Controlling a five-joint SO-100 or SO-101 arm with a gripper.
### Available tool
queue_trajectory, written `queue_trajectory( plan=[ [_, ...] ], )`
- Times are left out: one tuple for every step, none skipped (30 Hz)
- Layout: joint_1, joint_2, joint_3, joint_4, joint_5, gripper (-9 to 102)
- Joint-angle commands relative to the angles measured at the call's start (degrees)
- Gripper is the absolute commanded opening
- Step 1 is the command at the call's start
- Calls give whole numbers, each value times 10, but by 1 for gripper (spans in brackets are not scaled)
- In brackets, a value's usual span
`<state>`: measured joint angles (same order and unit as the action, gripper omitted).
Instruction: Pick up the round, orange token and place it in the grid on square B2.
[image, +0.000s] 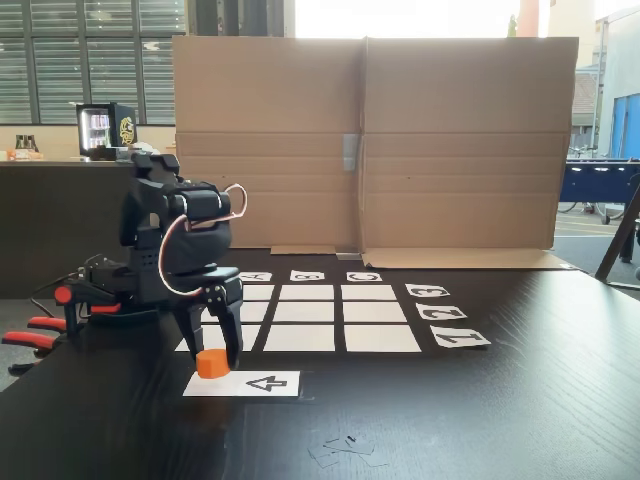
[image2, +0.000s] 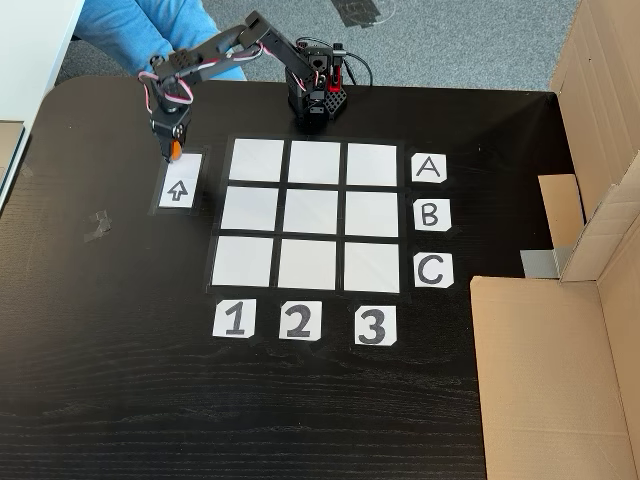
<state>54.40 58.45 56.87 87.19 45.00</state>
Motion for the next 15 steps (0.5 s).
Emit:
queue_trajectory(
  plan=[
    [1,105,25,0,5,-1],
    [-4,128,36,1,5,-1],
    [-9,151,48,1,7,-1],
    [-15,176,60,4,9,-1],
    [-23,200,68,9,9,-1],
    [-32,229,78,11,9,-1],
    [-42,254,88,12,9,-1],
    [-56,280,98,12,9,-1],
    [-74,305,107,12,9,-1],
    [-94,331,120,12,10,-1],
    [-117,355,131,13,15,-1],
    [-142,374,139,16,25,-1],
    [-168,393,146,17,39,-1],
    [-194,410,154,18,50,-1],
    [-222,428,163,18,58,-1]
  ],
)
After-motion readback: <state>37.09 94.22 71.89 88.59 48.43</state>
